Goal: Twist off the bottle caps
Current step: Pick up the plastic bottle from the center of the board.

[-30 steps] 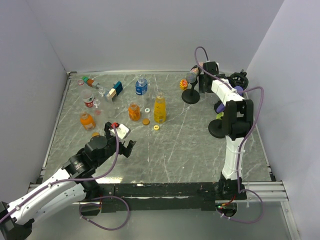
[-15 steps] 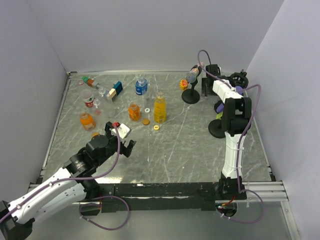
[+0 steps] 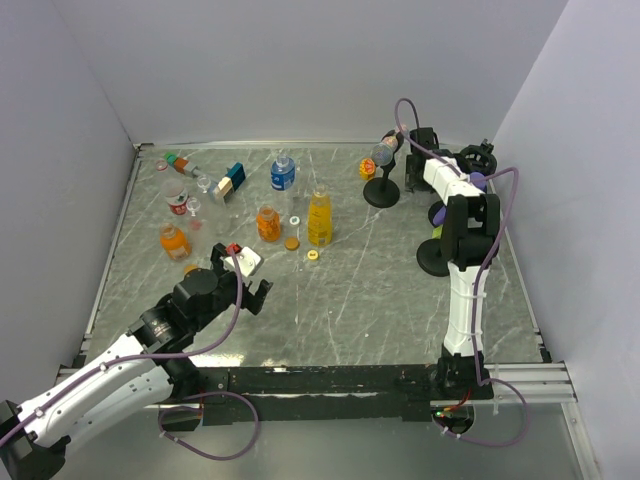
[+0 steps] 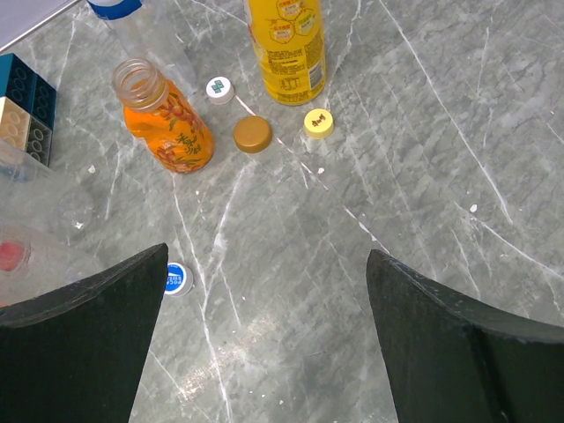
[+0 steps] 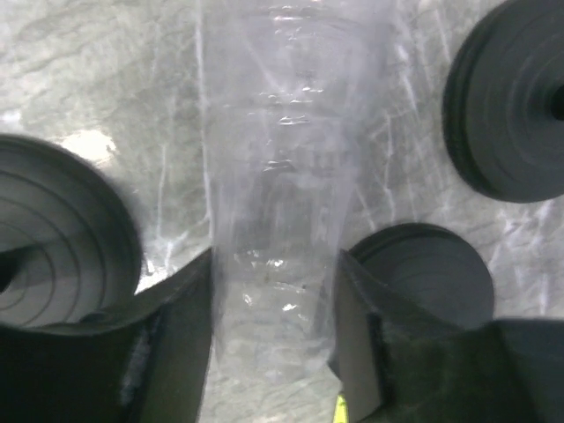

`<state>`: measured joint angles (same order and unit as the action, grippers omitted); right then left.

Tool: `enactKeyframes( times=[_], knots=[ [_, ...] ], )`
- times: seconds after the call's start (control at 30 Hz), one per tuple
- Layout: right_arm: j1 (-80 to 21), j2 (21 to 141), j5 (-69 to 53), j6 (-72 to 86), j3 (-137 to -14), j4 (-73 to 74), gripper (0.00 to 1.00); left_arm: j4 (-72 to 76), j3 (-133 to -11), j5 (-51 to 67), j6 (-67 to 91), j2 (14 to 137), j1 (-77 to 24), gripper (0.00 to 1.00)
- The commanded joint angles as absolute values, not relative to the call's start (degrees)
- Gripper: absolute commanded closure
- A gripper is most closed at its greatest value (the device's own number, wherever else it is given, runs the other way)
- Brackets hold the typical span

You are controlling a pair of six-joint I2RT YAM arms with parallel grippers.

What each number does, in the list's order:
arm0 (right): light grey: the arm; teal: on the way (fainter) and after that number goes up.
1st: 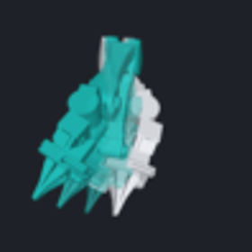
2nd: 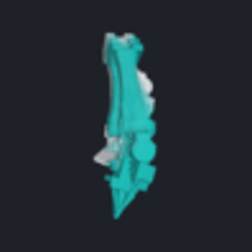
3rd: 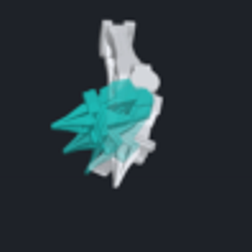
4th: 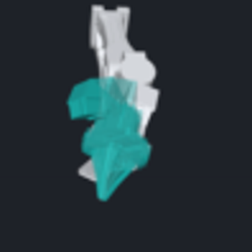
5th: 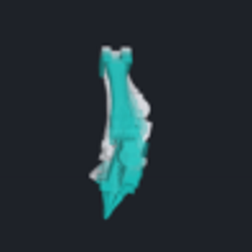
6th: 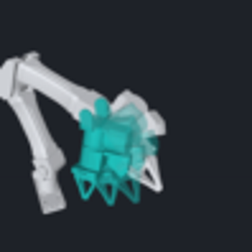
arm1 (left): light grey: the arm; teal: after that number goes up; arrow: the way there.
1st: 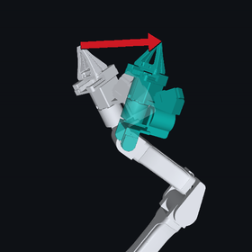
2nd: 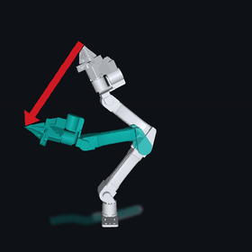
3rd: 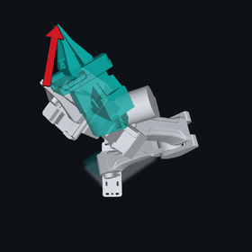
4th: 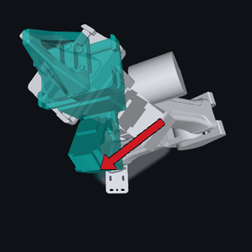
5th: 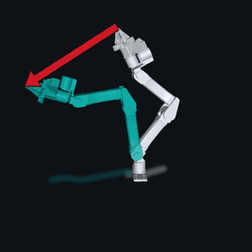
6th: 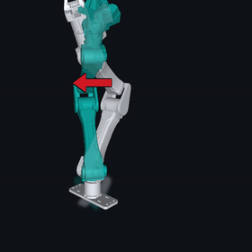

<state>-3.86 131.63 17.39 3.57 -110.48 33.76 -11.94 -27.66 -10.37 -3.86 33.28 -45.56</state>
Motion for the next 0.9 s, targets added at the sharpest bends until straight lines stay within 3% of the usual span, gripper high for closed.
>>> enactKeyframes(
  times=[0.0,0.1,0.17,0.87],
  knots=[
    [-3.4,129.7,16.1,4.5,-110.0,33.5,0.56,-10.9,-29.4,-9.8,-4.4,33.4,-45.0,0.03],
    [-3.4,126.2,14.6,5.1,-105.7,32.2,0.67,-10.9,-29.5,-9.8,-4.4,33.3,-45.0,0.03],
    [-3.4,123.1,14.0,5.5,-101.8,30.7,0.69,-11.0,-29.5,-9.8,-4.4,33.2,-45.1,0.03],
    [-8.0,90.4,-1.2,6.8,-68.7,29.5,0.75,-10.3,-29.4,-6.9,-3.1,29.1,-45.0,0.03]
  ],
)
